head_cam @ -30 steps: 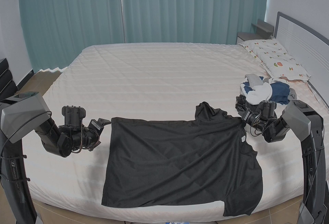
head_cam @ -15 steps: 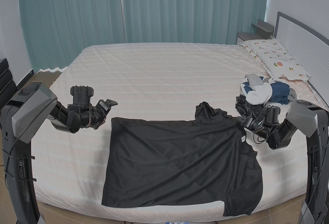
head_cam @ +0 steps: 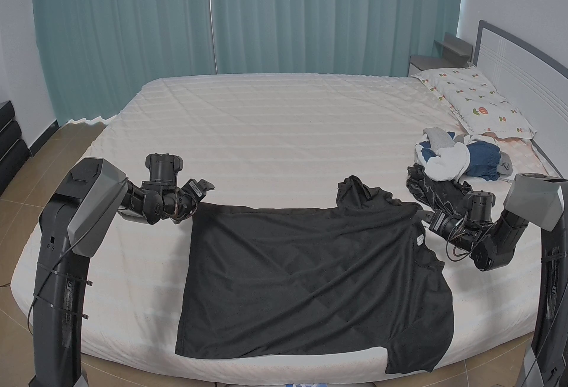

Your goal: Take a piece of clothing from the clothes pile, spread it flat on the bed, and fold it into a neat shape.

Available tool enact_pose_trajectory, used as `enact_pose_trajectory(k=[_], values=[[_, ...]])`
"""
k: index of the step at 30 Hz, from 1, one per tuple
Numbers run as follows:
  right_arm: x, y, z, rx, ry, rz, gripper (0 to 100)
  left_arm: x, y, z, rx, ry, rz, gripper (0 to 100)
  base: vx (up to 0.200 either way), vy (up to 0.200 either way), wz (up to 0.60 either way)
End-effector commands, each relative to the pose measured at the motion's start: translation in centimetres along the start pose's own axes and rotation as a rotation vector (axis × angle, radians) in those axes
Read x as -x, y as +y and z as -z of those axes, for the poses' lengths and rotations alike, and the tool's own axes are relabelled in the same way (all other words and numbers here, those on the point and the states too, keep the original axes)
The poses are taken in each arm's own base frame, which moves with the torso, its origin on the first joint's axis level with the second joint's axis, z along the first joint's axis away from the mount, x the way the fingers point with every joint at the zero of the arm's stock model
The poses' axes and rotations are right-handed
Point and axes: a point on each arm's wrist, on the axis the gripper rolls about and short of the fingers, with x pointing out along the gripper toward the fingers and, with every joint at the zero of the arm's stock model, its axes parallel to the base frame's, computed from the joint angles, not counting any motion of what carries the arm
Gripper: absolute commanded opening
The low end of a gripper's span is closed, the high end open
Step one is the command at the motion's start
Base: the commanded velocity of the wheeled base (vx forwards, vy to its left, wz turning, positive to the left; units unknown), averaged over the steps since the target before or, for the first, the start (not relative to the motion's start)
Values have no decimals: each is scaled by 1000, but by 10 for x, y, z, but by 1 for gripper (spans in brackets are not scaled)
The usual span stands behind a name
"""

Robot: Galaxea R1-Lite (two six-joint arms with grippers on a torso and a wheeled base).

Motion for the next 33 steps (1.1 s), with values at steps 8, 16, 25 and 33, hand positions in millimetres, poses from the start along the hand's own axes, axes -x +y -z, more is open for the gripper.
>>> enact_pose_trajectory(k=[8,16,25,33], values=[[1,6,-5,7,-12,-15,100,-15,17,12,8,34,-32,100,0,0,0],[-2,2,-4,4,-11,-8,100,-15,16,11,5,26,-26,0,0,0,0],[-4,3,-7,2,-20,-12,100,-12,17,-21,24,-70,-19,0,0,0,0],[-4,2,-7,1,-24,-11,100,-15,30,-35,42,-108,-28,0,0,0,0]])
